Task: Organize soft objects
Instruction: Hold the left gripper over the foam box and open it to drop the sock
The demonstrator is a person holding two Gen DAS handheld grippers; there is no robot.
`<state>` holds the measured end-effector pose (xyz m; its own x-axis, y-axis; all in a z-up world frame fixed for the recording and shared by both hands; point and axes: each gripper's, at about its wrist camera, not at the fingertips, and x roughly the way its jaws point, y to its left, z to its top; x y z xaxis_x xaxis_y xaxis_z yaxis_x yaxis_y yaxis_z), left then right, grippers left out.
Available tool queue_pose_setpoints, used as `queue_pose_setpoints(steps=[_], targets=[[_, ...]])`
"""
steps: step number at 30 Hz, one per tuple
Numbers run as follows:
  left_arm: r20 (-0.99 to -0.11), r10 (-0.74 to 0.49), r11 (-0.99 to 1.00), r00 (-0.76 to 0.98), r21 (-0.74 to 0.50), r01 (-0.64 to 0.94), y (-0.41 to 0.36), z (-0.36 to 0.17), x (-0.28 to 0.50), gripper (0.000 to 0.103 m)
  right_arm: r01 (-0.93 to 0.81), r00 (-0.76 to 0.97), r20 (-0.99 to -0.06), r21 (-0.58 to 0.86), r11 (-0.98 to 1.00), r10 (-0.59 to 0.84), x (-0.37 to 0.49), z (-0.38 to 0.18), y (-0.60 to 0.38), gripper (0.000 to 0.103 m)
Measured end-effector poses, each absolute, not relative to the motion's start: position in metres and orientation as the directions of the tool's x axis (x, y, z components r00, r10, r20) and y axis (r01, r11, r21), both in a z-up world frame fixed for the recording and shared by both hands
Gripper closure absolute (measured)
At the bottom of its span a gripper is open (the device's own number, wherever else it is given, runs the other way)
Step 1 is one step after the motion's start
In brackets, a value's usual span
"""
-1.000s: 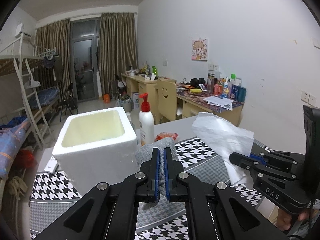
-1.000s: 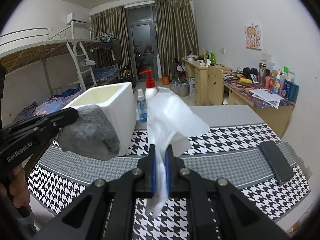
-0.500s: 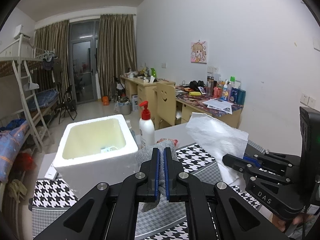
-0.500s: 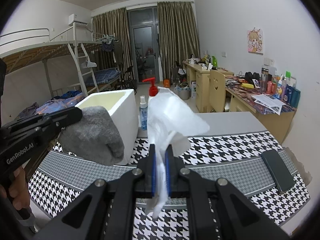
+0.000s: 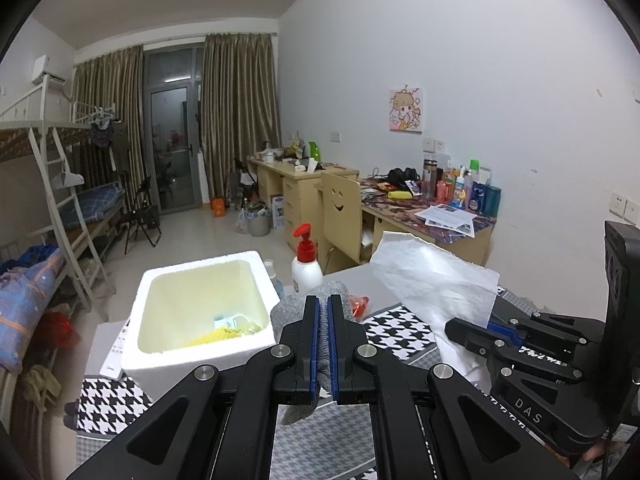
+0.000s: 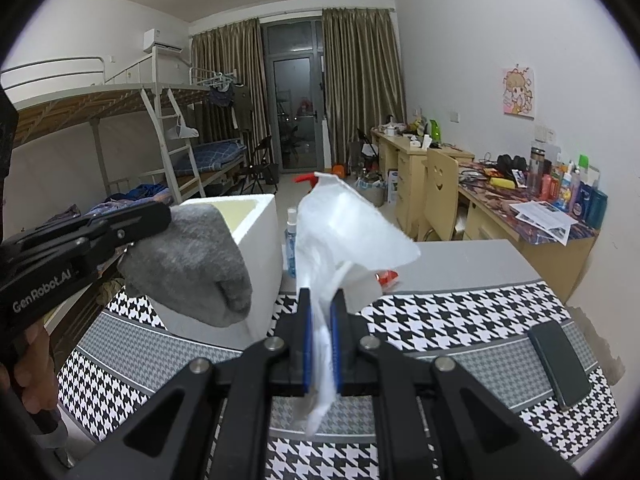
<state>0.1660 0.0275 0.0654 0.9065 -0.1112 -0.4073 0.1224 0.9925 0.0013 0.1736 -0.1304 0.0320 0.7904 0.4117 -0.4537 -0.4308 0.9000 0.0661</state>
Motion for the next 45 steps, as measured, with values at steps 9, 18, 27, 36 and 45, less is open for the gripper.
queue_pose_setpoints(steps=[9,18,27,36,45], targets=[[-0.393,-0.079,0.996,0.916,0.008,0.089,0.036,0.080,0.181,0.099,-0.451,0.791,-0.435,0.059,0.891,0.430,0.181,0.048,-0.121,0.092],[-0.384,-0.048,0.998,0.922,0.011,0.056,0.045,0.090,0.191,0.099,-0.462,0.797,-0.417,0.044,0.886,0.436,0.188,0.059,-0.113,0.093],[-0.374,-0.017,0.999,0.927,0.020,0.027,0.055,0.097,0.199,0.099,-0.480,0.795,-0.406,0.032,0.877,0.450,0.193,0.068,-0.104,0.093],[-0.367,0.034,0.999,0.929,0.008,-0.033,0.074,0.101,0.211,0.099,-0.513,0.776,-0.399,0.050,0.857,0.488,0.200,0.076,-0.090,0.093],[-0.381,0.085,0.996,0.921,0.009,-0.089,0.090,0.095,0.223,0.099,-0.555,0.743,-0.411,0.061,0.829,0.528,0.211,0.077,-0.072,0.093]])
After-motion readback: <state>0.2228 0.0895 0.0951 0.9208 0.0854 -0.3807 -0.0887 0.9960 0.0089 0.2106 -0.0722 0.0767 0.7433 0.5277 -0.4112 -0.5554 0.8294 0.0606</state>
